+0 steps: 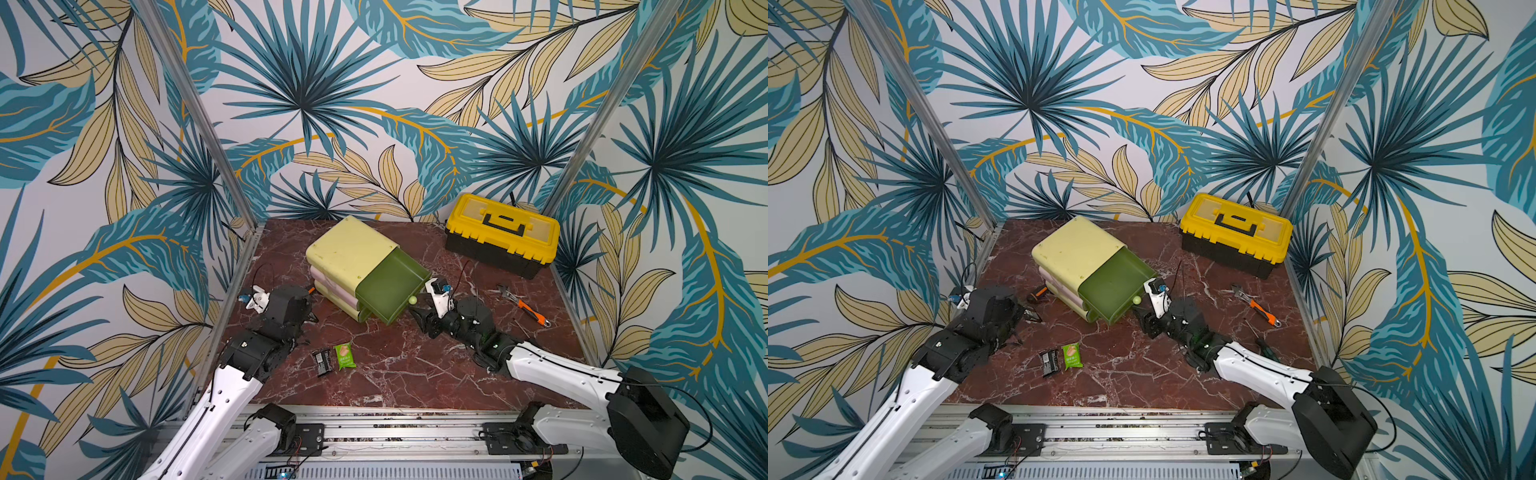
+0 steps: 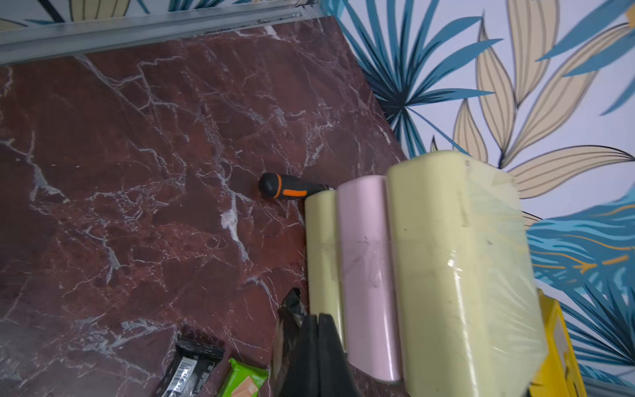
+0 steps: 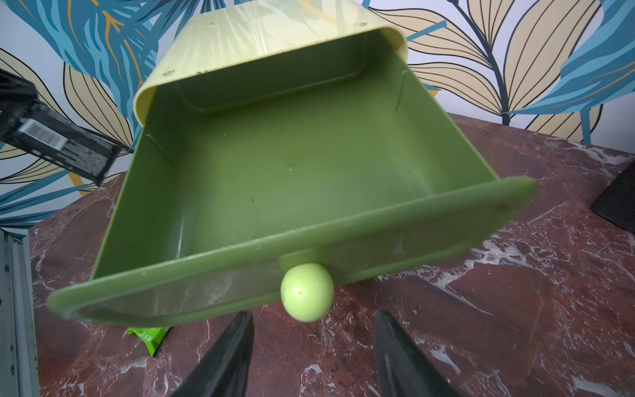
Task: Take the cookies out of the drawer
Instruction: Place the cookie at the center of the board.
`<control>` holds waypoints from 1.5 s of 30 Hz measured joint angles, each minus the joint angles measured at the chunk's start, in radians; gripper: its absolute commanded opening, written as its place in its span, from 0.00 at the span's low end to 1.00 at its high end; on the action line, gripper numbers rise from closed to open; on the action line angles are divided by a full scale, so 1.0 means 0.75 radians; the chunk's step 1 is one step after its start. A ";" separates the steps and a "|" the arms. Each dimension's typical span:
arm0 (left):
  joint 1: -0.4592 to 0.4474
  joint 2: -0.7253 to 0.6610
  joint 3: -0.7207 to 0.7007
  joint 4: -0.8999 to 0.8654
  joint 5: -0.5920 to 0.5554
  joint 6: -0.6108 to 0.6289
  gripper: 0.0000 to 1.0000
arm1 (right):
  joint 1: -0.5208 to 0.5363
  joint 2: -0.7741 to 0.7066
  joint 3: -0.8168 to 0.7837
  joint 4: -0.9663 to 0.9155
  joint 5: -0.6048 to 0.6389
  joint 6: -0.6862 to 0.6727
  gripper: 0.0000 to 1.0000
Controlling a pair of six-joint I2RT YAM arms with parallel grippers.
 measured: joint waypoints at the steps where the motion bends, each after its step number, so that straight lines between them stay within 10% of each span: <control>1: 0.030 0.004 -0.047 0.022 0.015 -0.009 0.00 | 0.000 0.000 0.000 -0.004 0.000 0.000 0.59; 17: 0.246 0.068 -0.519 0.418 0.146 -0.185 0.00 | 0.000 -0.005 0.000 -0.034 0.004 -0.002 0.59; 38: 0.247 -0.021 -0.552 0.066 0.089 -0.372 0.00 | 0.000 -0.005 0.000 -0.022 0.005 -0.001 0.59; 45: 0.247 -0.014 -0.552 0.030 0.087 -0.378 0.44 | 0.000 -0.005 0.000 -0.023 0.005 -0.001 0.59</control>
